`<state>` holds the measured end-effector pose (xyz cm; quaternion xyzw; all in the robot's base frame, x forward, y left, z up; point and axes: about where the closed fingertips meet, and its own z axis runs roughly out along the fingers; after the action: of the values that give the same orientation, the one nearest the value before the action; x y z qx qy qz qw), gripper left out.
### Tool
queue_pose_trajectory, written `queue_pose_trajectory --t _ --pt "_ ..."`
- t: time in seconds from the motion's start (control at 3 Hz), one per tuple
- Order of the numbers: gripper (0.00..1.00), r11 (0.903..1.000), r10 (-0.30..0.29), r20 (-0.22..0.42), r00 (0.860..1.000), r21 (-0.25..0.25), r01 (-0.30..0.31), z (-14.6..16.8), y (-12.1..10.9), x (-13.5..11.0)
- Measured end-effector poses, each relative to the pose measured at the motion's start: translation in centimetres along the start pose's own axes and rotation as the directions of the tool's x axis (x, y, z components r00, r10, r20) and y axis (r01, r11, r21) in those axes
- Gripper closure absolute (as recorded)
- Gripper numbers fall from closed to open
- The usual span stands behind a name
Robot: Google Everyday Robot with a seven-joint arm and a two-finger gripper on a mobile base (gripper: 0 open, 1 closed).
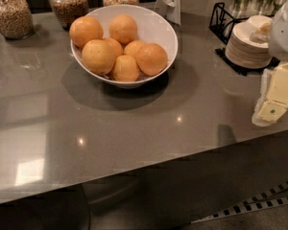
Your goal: Pick orange from white bowl
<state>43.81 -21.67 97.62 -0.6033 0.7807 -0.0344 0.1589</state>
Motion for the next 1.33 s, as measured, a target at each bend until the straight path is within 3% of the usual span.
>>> queue_pose_trajectory --t 0.33,0.67,1.33 --pt "0.00 1.0000 0.000 0.000 1.000 0.000 0.000 0.0 0.0 0.0" --pt "0.00 0.9999 0.001 0.044 0.999 0.016 -0.001 0.3 -0.6 -0.9" --pt "0.00 0.9988 -0.037 0.211 0.977 0.039 0.029 2.6 -3.6 -8.0"
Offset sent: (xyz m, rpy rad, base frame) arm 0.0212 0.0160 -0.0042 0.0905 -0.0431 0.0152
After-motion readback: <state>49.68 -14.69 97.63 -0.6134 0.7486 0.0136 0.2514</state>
